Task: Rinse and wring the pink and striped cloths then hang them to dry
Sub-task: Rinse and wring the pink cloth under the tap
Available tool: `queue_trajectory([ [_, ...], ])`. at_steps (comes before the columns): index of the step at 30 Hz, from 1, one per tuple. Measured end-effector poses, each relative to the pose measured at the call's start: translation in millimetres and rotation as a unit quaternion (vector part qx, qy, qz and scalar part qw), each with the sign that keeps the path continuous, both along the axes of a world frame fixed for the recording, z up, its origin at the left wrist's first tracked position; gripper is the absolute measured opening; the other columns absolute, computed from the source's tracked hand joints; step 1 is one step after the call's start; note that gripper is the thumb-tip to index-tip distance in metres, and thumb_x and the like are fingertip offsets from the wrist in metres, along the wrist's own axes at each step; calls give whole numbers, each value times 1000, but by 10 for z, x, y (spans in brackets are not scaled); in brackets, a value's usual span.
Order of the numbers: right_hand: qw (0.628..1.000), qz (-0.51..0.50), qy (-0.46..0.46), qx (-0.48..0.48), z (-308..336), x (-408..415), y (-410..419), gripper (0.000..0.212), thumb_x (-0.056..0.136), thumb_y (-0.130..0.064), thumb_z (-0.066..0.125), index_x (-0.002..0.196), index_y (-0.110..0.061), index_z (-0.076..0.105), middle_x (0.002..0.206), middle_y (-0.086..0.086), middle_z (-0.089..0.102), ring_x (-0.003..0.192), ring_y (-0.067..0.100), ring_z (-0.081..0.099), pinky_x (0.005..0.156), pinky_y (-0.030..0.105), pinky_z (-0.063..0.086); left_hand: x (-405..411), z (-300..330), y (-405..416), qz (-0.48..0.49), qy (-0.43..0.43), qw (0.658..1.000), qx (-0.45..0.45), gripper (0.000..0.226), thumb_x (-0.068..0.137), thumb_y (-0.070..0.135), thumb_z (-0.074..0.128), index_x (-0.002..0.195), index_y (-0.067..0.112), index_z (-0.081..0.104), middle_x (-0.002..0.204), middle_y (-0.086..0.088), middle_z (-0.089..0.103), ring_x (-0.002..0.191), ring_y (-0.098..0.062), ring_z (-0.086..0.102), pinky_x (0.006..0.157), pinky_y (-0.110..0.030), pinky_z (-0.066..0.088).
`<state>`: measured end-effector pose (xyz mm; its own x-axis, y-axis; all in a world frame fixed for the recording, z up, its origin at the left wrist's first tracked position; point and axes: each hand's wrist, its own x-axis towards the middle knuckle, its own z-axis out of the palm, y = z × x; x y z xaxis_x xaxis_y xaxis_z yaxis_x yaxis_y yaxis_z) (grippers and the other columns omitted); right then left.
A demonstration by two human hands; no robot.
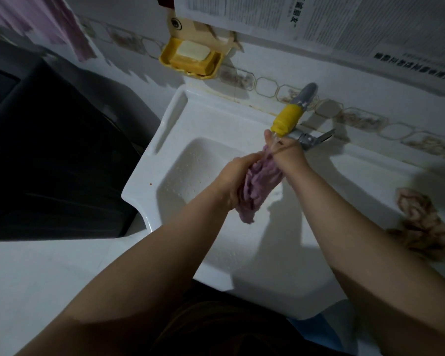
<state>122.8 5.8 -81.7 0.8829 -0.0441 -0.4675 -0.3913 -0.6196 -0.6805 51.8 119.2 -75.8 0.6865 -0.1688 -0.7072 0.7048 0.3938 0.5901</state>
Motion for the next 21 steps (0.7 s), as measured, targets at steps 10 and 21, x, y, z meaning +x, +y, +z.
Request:
queue_trajectory([
  [10, 977, 174, 124, -11, 24, -101, -326, 25, 92, -18, 59, 116, -13, 55, 92, 9, 58, 83, 29, 61, 56, 27, 49, -124, -274, 478, 19, -29, 994, -105, 31, 89, 1, 49, 60, 9, 46, 49, -10, 55, 35, -11, 51, 36, -15, 42],
  [21, 856, -205, 84, 467, -100, -382, -118, 26, 91, -16, 54, 66, -18, 61, 75, 5, 60, 77, 17, 58, 73, 30, 49, -14, -240, 420, 55, -36, 996, -60, 18, 93, 5, 51, 109, 5, 60, 93, -10, 72, 86, -21, 69, 76, -30, 57],
])
